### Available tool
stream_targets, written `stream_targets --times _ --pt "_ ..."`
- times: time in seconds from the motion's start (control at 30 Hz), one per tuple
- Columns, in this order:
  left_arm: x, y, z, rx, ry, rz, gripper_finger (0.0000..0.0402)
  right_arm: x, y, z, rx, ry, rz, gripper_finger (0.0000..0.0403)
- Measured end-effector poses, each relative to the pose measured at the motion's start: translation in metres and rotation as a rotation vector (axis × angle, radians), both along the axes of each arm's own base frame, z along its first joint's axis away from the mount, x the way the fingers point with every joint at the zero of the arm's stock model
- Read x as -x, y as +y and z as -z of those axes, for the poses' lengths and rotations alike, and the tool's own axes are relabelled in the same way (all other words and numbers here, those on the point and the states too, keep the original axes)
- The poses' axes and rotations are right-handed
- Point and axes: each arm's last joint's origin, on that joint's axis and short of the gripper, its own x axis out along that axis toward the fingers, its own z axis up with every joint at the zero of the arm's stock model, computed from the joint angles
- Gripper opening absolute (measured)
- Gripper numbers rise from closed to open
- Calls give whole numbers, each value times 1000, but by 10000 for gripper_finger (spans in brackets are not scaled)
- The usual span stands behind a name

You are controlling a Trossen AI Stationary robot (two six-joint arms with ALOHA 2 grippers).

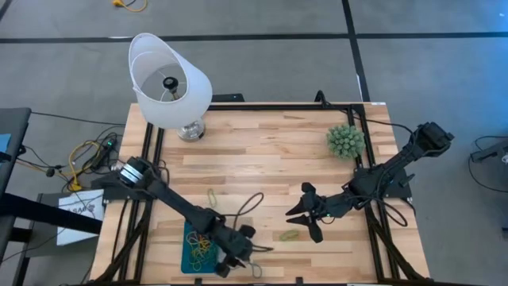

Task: Pick and place items into bin
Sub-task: Put the blue rubber band into the blue bin

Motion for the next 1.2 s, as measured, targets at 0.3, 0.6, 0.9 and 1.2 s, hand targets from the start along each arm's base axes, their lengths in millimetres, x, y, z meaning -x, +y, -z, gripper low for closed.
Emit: stream_targets --times 0.3,0.6,0.9,1.2 --pt "-12 -8 15 -120 -12 -5 107 -1 1 -3 -18 -26 -1 98" --pt "-5 -12 19 -141 35 -14 107 -1 1 -4 -23 -32 -6 98" --pt "-3 -17 24 -165 30 -38 107 -1 1 -4 -23 -33 -6 98" --pt "-4 -18 28 -168 28 -36 80 -1 1 -4 -24 -33 -6 98"
